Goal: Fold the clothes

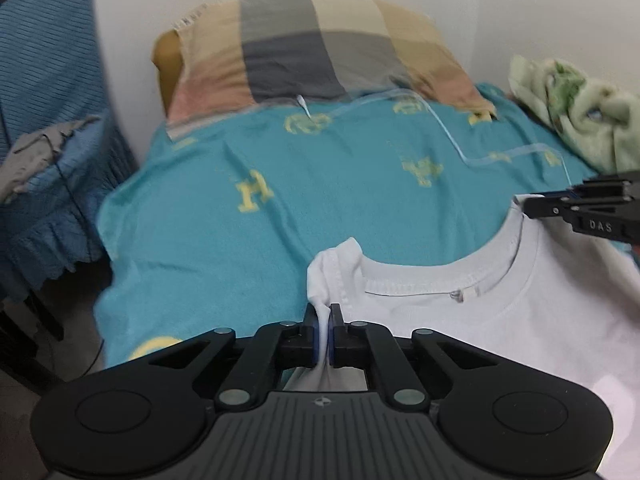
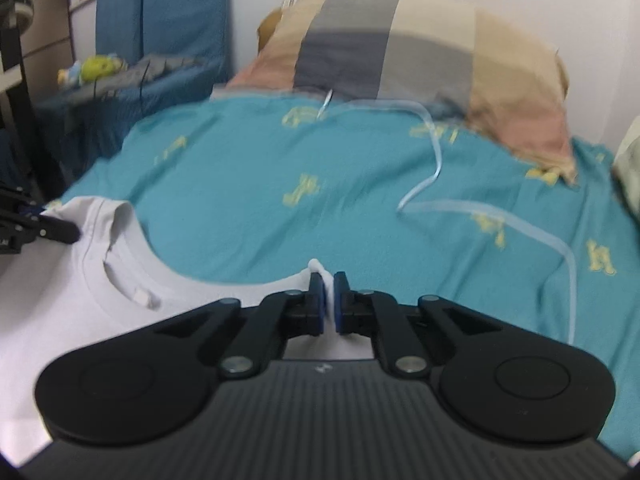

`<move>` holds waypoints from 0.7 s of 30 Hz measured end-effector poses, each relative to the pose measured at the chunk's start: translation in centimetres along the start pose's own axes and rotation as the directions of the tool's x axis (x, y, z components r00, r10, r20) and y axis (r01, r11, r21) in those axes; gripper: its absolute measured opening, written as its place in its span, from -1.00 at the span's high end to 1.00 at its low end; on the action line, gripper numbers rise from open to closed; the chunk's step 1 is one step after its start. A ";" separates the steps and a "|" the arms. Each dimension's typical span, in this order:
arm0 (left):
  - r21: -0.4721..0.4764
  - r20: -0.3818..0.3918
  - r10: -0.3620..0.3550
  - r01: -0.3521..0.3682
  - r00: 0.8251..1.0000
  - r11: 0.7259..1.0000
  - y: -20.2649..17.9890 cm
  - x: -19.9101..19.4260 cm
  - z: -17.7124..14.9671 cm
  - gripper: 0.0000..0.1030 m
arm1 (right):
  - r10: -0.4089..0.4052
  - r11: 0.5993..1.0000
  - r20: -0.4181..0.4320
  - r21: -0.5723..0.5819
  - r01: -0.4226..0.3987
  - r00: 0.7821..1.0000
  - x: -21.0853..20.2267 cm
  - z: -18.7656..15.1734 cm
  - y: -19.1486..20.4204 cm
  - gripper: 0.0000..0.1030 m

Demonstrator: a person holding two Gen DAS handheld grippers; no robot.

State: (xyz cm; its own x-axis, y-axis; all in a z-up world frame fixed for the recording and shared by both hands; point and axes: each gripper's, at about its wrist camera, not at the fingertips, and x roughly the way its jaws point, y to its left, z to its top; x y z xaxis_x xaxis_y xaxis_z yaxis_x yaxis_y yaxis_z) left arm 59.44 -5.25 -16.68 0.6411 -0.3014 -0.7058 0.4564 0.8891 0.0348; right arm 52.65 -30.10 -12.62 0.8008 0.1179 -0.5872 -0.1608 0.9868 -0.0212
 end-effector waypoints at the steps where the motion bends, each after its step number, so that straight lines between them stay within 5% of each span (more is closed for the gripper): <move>1: -0.008 0.011 0.019 -0.019 1.000 1.000 0.1 -0.5 0.5 0.92 | -0.009 1.000 0.021 0.003 0.009 1.000 -0.4 0.4 0.0 0.85; 6: -0.083 0.056 0.119 -0.114 0.991 0.990 1.1 -0.7 3.0 0.92 | -0.048 0.999 0.074 0.007 0.047 0.996 -0.2 2.8 -0.4 0.86; 12: -0.064 -0.033 0.182 -0.184 0.983 0.981 0.0 3.7 1.2 0.87 | -0.030 0.999 0.012 0.041 0.030 0.999 2.8 0.7 -0.4 0.81; 17: -0.073 -0.044 0.209 -0.212 0.977 0.974 -1.1 2.9 1.4 0.41 | -0.021 0.994 0.038 0.106 0.017 0.999 1.4 -0.1 -0.7 0.77; 21: -0.085 -0.006 0.223 -0.223 0.975 0.971 -2.7 -0.9 1.4 -0.03 | -0.044 0.982 0.082 0.189 0.028 0.996 -2.2 0.3 -1.1 0.49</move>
State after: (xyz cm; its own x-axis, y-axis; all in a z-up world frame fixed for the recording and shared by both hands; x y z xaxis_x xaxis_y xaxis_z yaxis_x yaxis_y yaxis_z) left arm 58.48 -7.85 -15.10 0.7230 -0.0930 -0.6846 0.2478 0.9599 0.1313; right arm 51.20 -31.39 -11.09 0.8515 0.0829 -0.5177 -0.0262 0.9929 0.1159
